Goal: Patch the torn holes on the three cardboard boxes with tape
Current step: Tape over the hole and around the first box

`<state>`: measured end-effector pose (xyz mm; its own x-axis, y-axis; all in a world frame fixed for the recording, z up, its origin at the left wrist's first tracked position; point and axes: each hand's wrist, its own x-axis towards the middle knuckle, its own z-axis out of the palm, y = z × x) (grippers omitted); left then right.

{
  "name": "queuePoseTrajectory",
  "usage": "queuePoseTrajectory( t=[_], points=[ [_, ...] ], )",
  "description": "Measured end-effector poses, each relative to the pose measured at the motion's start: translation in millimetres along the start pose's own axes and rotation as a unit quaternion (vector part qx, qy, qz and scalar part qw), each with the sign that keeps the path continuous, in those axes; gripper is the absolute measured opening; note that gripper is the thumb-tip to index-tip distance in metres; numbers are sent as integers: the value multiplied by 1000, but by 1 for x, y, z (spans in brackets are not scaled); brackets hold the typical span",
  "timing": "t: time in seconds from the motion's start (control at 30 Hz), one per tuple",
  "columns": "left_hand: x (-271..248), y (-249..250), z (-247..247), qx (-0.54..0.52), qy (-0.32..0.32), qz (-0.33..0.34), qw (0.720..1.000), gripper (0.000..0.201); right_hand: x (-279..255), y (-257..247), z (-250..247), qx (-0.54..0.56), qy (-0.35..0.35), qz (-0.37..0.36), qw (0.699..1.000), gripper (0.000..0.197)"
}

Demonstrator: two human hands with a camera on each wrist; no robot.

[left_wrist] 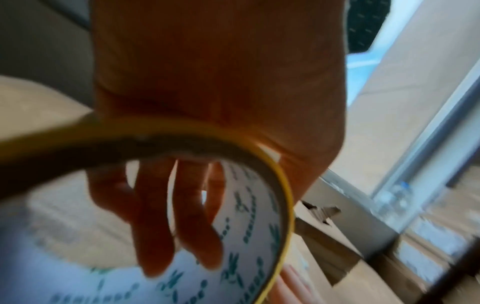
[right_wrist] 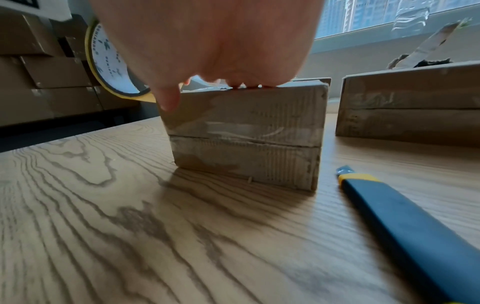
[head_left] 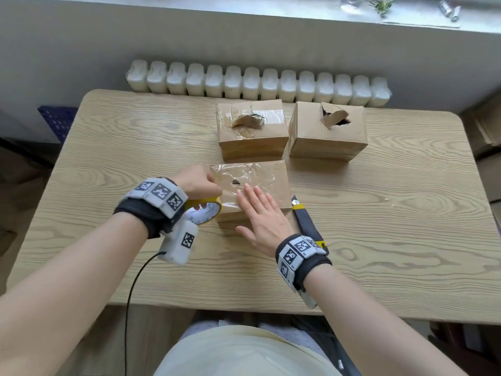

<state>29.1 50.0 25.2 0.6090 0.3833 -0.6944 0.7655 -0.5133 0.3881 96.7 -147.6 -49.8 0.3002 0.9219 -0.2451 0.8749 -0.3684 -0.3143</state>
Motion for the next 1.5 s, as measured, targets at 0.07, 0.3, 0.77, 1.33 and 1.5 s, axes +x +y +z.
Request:
queuePoseTrajectory(
  t=[0.07,0.3,0.77,1.33,1.5],
  points=[
    [-5,-5,-2,-52,-39,12,998,23,0,-1,2,-18,-3,3,1000,76],
    [-10,-8,-1,14,-5,32,999,26,-1,7,5,-40,-14,-16,999,80],
    [-7,-30,1,122,21,44,991,31,-37,42,14,-16,111,109,988,76],
    [-2,-44,8,63,29,99,993,19,-17,83,28,44,11,383,923,44],
    [-5,-42,11,80,41,99,991,18,-28,78,16,83,57,410,906,39]
  ],
)
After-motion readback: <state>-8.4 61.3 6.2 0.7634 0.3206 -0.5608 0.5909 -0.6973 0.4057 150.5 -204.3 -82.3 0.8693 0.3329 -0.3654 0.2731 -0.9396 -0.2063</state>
